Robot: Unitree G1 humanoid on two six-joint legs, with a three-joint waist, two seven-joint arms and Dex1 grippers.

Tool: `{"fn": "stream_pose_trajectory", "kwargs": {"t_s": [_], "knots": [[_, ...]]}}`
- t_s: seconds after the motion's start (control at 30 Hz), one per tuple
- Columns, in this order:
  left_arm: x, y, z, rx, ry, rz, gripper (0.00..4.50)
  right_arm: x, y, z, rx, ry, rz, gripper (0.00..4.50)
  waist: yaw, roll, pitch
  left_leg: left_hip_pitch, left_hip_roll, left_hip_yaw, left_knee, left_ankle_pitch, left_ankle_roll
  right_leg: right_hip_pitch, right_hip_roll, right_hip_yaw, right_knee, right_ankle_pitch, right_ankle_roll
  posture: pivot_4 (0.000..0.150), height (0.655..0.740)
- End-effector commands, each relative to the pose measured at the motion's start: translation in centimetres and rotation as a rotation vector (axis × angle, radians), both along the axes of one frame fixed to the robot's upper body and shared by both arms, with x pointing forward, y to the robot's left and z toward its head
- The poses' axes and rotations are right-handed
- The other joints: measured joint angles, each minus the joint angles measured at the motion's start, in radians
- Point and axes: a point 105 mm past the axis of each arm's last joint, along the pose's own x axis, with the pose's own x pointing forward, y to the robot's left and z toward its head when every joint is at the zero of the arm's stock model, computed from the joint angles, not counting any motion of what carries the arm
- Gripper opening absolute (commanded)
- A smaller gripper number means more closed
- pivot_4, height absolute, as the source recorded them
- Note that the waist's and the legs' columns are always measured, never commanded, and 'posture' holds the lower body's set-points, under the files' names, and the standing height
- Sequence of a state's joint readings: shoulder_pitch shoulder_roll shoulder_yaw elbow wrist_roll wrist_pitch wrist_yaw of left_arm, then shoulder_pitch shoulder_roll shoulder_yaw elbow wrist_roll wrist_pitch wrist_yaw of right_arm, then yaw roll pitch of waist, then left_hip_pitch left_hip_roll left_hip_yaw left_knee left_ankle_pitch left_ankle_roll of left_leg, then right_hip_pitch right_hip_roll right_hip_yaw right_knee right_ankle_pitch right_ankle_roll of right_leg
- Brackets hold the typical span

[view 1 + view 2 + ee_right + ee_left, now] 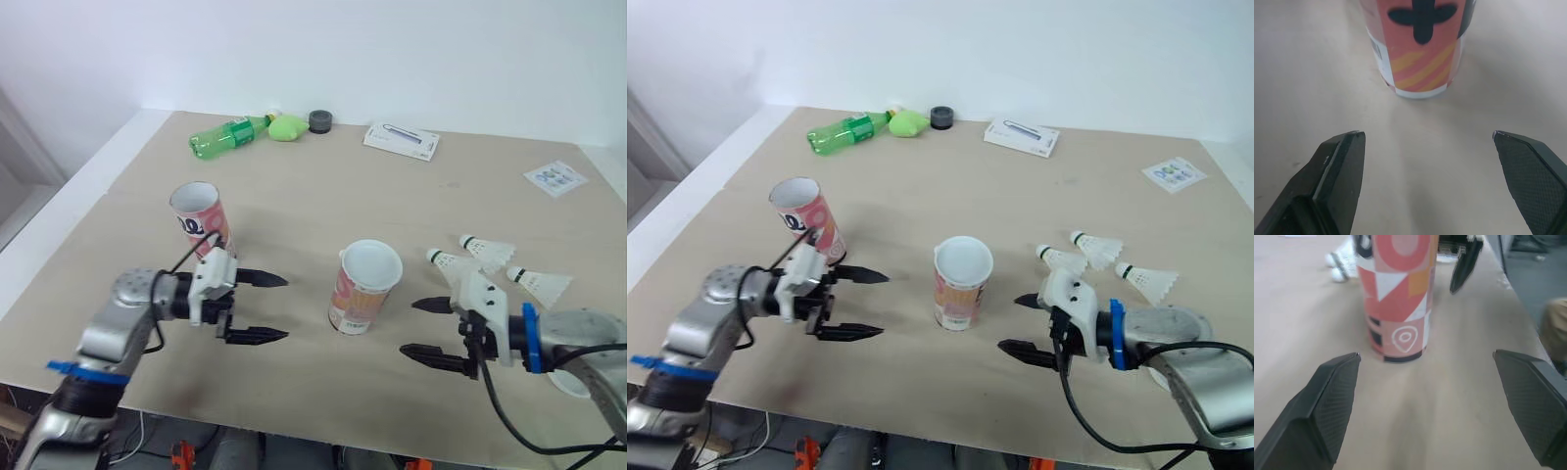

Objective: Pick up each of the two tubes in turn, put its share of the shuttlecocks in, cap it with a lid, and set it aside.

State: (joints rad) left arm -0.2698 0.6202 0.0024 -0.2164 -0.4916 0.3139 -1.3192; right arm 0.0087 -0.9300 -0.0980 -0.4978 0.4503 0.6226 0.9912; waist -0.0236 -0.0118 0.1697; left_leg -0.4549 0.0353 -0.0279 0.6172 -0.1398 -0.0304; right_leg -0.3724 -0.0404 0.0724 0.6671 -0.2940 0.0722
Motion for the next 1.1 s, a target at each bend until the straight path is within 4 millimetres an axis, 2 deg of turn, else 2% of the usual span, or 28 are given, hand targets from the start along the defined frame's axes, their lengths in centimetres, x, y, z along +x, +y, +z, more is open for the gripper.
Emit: {"fn": "stream_pose_trajectory", "kwargs": {"t_s": [0.03,0.2,0.37,0.6,0.77,0.9,0.93,1.1], "knots": [[-1.1,0.1,1.5,-0.04,-0.034,0.04,4.5,0.4,1.3,0.4,0.038,-0.042,0.026,4.47,0.004,0.0,0.0,0.0,0.0,0.0,0.0,0.0,0.0,0.0,0.0,0.0,0.0,0.0,0.0,0.15,0.7294],[-1.7,0.2,1.9,-0.091,-0.033,0.118,4.5,1.9,3.1,0.1,0.084,-0.078,0.019,4.47,0.002,-0.003,0.002,0.001,0.001,0.001,0.001,0.0,0.0,0.0,0.0,0.0,0.0,0.001,0.0,0.15,0.7294],[-2.2,0.9,2.0,-0.081,-0.042,0.15,4.5,2.6,4.7,-0.2,0.136,-0.082,0.039,4.47,0.002,-0.003,0.002,0.001,0.003,0.004,0.001,0.001,-0.001,0.0,0.0,-0.001,0.0,0.002,-0.001,0.15,0.7294],[-1.8,1.8,1.9,-0.098,-0.043,0.216,4.5,3.7,5.8,-0.2,0.205,-0.099,0.03,4.47,0.002,-0.003,0.002,0.001,0.004,0.005,-0.001,0.0,-0.001,-0.002,0.0,-0.001,0.0,0.001,-0.003,0.15,0.7294],[-1.8,1.5,1.5,-0.116,-0.036,0.225,4.5,3.8,6.1,-0.5,0.23,-0.088,0.035,4.47,0.002,-0.003,0.002,0.001,0.004,0.006,0.0,0.0,-0.001,-0.002,0.0,0.0,0.0,0.002,-0.003,0.15,0.7294],[-1.9,0.9,1.1,-0.124,-0.031,0.217,4.5,4.0,5.8,-0.7,0.245,-0.082,0.019,3.26,0.002,-0.003,0.002,0.001,0.005,0.007,-0.001,0.0,-0.001,-0.002,0.001,0.0,0.0,0.002,-0.004,0.15,0.7294],[-1.9,0.8,1.0,-0.126,-0.03,0.215,4.5,3.9,5.8,-0.7,0.25,-0.08,0.021,3.07,0.002,-0.003,0.002,0.001,0.005,0.007,-0.001,0.0,-0.001,-0.002,0.001,0.0,0.0,0.004,-0.006,0.15,0.7294],[-1.7,0.1,0.8,-0.147,-0.017,0.196,4.5,3.7,5.1,-0.3,0.262,-0.081,-0.01,2.84,0.002,-0.003,0.002,0.001,0.007,0.007,-0.001,0.0,-0.001,-0.002,0.003,0.0,0.0,0.005,-0.009,0.15,0.7294]]}}
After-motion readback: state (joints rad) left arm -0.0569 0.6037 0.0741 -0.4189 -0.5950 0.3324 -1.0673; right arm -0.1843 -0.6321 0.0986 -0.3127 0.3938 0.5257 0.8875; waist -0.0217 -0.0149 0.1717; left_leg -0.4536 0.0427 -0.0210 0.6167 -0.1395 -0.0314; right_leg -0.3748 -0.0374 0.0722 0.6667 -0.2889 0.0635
